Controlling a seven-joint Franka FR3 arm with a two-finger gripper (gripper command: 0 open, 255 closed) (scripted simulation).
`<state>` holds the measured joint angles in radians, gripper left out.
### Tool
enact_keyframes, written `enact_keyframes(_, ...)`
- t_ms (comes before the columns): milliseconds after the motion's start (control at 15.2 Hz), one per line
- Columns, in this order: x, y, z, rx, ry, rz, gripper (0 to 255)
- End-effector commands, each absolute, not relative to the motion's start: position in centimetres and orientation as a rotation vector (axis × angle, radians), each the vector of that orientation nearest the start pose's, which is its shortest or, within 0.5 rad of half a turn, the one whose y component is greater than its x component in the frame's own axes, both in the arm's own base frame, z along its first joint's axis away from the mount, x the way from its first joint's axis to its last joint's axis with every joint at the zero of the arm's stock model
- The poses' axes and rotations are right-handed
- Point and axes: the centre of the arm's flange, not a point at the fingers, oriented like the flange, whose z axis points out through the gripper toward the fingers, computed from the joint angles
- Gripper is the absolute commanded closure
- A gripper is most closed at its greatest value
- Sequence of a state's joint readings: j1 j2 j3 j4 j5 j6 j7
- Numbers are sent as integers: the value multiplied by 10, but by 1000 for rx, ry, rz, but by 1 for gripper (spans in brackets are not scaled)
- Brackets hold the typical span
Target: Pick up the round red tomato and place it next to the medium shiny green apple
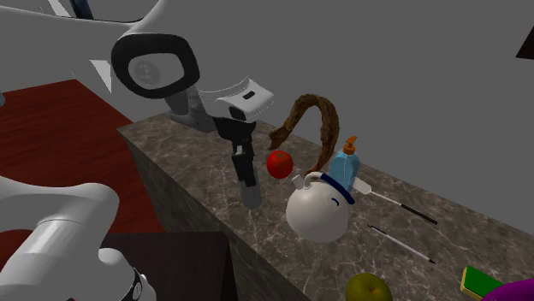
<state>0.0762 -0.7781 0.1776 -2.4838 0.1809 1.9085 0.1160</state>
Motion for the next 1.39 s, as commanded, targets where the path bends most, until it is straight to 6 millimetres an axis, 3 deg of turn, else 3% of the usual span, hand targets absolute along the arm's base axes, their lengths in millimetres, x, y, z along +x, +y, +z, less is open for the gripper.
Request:
enact_keyframes(0, 324, 130, 542, -3033, -120, -321, 0)
enact_keyframes(1320, 338, 348, 418, -2892, -466, -650, 0)
